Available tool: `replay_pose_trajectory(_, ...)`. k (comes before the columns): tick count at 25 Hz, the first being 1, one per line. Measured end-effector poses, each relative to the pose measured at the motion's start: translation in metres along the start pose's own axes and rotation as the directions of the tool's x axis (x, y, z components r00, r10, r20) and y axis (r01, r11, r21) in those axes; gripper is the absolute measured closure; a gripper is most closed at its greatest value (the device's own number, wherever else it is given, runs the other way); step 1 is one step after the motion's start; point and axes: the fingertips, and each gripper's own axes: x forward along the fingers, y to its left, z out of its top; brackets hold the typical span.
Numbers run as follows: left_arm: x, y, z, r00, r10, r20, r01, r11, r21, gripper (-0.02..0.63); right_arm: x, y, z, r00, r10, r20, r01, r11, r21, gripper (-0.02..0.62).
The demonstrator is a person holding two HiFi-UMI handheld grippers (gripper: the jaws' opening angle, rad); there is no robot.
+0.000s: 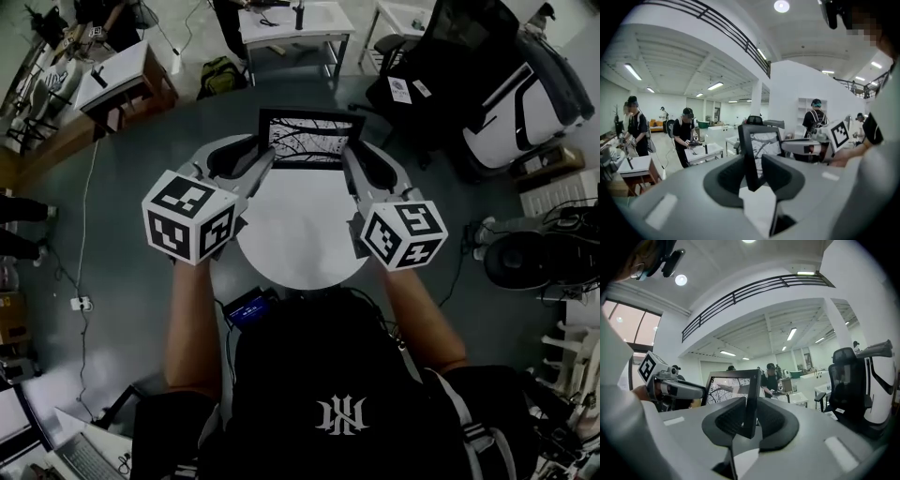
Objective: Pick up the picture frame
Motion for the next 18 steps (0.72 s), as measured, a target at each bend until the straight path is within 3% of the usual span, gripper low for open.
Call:
replay_pose_trajectory(9, -0.040, -0.013, 0.053, 0.991, 0.039, 0.131, -0.045, 0.998, 0.047, 0.494, -0.020, 0.023, 0.088, 0.983, 0.055, 0.177, -0.035, 0.993, -0.114, 0.540)
replay_pose_trajectory(18, -0.070, -0.036, 0.081, 0.963, 0.086, 0.256, -0.109, 0.991, 0.075, 0.503, -0.053, 0.041, 0.125, 0.951, 0.113, 0.288, -0.053, 0.977, -0.208, 0.534)
